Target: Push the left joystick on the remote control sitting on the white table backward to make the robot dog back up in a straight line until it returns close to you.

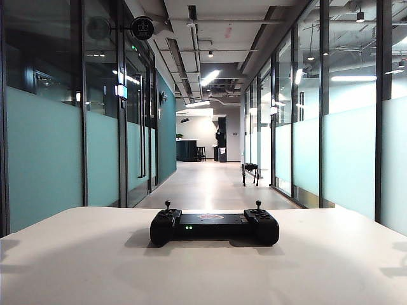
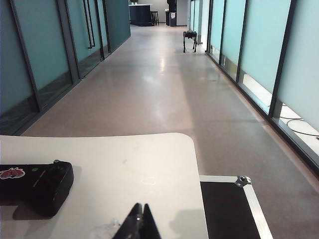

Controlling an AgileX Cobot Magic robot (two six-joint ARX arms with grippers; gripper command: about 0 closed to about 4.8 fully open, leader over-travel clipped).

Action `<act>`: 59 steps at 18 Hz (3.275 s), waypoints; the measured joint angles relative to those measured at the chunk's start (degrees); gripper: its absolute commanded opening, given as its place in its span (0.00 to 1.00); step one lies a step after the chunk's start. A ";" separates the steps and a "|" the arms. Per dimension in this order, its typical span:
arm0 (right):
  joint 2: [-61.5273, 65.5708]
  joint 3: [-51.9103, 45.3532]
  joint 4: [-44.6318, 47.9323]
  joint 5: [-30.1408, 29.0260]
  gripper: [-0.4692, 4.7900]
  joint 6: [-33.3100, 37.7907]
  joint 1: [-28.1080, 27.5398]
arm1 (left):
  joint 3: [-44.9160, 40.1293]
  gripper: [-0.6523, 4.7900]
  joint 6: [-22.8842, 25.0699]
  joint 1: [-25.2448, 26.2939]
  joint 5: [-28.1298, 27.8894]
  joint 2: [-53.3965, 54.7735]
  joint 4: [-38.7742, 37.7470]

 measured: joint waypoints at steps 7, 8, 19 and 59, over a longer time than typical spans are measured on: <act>0.00 0.02 0.00 -0.02 0.08 -0.02 0.00 | 0.00 0.11 0.00 0.00 0.00 0.00 0.00; 0.00 0.02 0.00 -0.02 0.08 -0.02 0.00 | 0.00 0.11 0.00 0.00 0.00 0.00 0.00; 0.13 3.89 2.01 -0.04 0.08 -2.38 0.04 | 4.31 0.11 -2.25 0.00 -1.53 1.25 1.95; 48.04 7.37 36.06 -0.57 0.08 -2.49 19.10 | 20.48 0.11 -1.14 -4.66 10.64 59.25 25.99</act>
